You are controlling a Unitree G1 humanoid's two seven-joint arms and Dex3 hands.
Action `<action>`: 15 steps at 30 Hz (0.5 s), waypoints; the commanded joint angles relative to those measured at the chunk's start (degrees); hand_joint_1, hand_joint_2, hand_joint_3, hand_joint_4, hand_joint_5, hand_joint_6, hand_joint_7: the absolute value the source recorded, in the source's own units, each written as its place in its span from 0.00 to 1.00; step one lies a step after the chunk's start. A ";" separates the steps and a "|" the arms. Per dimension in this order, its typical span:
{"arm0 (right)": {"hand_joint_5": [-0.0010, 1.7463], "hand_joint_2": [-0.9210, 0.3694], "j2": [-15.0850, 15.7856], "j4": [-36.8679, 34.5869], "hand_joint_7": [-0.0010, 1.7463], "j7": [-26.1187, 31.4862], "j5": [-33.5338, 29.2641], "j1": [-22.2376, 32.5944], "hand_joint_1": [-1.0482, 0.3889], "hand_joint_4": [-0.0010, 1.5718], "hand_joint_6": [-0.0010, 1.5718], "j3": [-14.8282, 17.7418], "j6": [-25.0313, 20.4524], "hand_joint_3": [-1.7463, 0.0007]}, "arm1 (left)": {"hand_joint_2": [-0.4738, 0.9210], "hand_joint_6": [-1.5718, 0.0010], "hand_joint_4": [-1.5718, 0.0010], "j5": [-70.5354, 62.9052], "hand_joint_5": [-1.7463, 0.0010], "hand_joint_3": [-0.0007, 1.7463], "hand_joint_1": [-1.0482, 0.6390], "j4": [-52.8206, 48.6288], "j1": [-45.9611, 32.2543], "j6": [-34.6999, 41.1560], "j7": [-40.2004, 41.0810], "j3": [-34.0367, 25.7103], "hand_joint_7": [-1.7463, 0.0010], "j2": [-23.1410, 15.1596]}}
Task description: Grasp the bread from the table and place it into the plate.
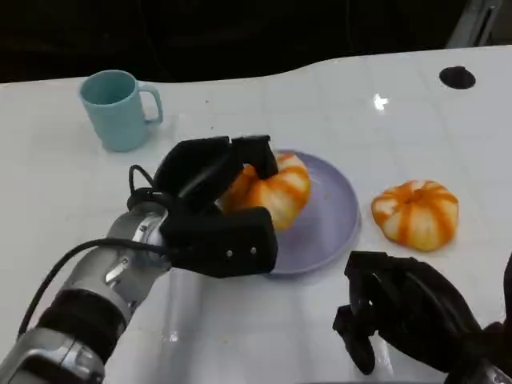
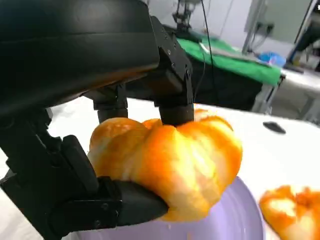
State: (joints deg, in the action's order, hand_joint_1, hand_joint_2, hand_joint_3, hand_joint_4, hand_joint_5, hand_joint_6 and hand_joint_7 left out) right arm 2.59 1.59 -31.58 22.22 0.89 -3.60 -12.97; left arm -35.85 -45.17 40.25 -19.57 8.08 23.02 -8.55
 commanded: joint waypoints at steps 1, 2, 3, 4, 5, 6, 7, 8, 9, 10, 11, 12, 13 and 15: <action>0.91 0.00 0.72 0.78 0.87 0.56 -0.19 0.56 0.08 0.82 0.70 0.11 -0.17 0.80 | 0.99 0.62 0.72 -2.64 0.56 0.17 0.34 -0.34 1.66 1.42 -2.16 2.62 0.97 -2.14; 0.91 0.00 0.75 0.86 0.87 0.60 -0.36 0.58 0.08 0.82 0.70 0.01 -0.04 0.80 | 0.99 0.65 0.74 -2.83 0.61 0.17 0.32 0.31 1.54 2.00 -3.37 3.01 0.98 -2.59; 0.91 0.00 0.77 0.86 0.87 0.56 -0.44 0.59 0.08 0.82 0.70 -0.06 0.10 0.80 | 1.00 0.69 0.77 -2.93 0.65 0.18 0.29 0.90 1.39 2.31 -4.40 3.30 0.99 -3.02; 0.91 0.00 0.77 0.82 0.87 0.49 -0.42 0.57 0.08 0.82 0.70 -0.08 0.18 0.80 | 1.00 0.72 0.80 -3.01 0.68 0.19 0.27 1.34 1.28 2.40 -5.06 3.56 1.00 -3.38; 0.91 0.00 0.73 0.87 0.87 0.45 -0.37 0.63 0.08 0.82 0.70 -0.12 0.24 0.80 | 1.00 0.75 0.83 -2.99 0.70 0.19 0.25 2.01 1.10 2.34 -6.26 3.84 1.00 -4.03; 0.91 0.00 0.70 0.91 0.87 0.41 -0.29 0.66 0.08 0.82 0.70 -0.14 0.26 0.80 | 1.00 0.78 0.86 -2.92 0.72 0.21 0.23 2.57 0.97 2.33 -7.18 4.03 1.00 -4.52; 0.91 0.00 0.68 0.96 0.87 0.38 -0.21 0.69 0.08 0.82 0.70 -0.15 0.21 0.80 | 1.00 0.80 0.88 -2.87 0.73 0.22 0.21 3.31 0.78 2.55 -8.34 4.18 1.00 -5.04; 0.91 0.00 0.66 1.02 0.87 0.37 -0.16 0.71 0.08 0.82 0.70 -0.18 0.18 0.80 | 1.00 0.83 0.92 -2.88 0.74 0.24 0.19 4.03 0.57 2.76 -9.24 4.31 1.00 -5.53; 0.92 0.00 0.64 1.06 0.87 0.37 -0.09 0.72 0.08 0.82 0.70 -0.18 0.10 0.80 | 1.00 0.84 0.94 -2.95 0.74 0.24 0.18 4.77 0.34 3.00 -9.90 4.43 1.00 -5.95; 0.92 0.00 0.64 1.15 0.87 0.34 0.04 0.76 0.08 0.82 0.70 -0.18 0.00 0.80 | 1.00 0.85 0.96 -3.00 0.75 0.25 0.17 5.53 0.02 3.10 -10.40 4.49 1.00 -6.40; 0.92 0.00 0.66 1.17 0.87 0.24 0.13 0.81 0.08 0.82 0.70 -0.19 0.01 0.80 | 1.00 0.85 0.98 -3.01 0.75 0.25 0.16 6.21 -0.31 3.21 -10.80 4.53 1.00 -6.78; 0.92 0.00 0.70 1.14 0.87 0.12 0.21 0.82 0.08 0.82 0.70 -0.18 0.07 0.80 | 1.00 0.86 0.99 -2.99 0.75 0.25 0.16 6.81 -0.59 3.32 -11.15 4.54 1.00 -7.09; 0.92 0.00 0.73 1.11 0.87 0.03 0.25 0.82 0.09 0.82 0.70 -0.18 0.13 0.80 | 1.00 0.86 1.00 -2.96 0.75 0.25 0.15 7.26 -0.79 3.45 -11.39 4.55 1.00 -7.29; 0.92 0.00 0.71 1.10 0.87 0.05 0.21 0.89 0.09 0.82 0.70 -0.16 0.26 0.80 | 1.00 0.86 1.00 -2.32 0.75 0.25 0.15 8.53 -1.53 3.54 -12.20 4.22 1.00 -7.72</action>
State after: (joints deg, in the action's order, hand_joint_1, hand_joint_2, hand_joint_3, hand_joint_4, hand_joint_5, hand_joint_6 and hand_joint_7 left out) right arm 2.64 1.89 -31.38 22.06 1.08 -4.11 -12.98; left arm -38.47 -38.41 40.43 -16.42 -2.50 27.32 -14.75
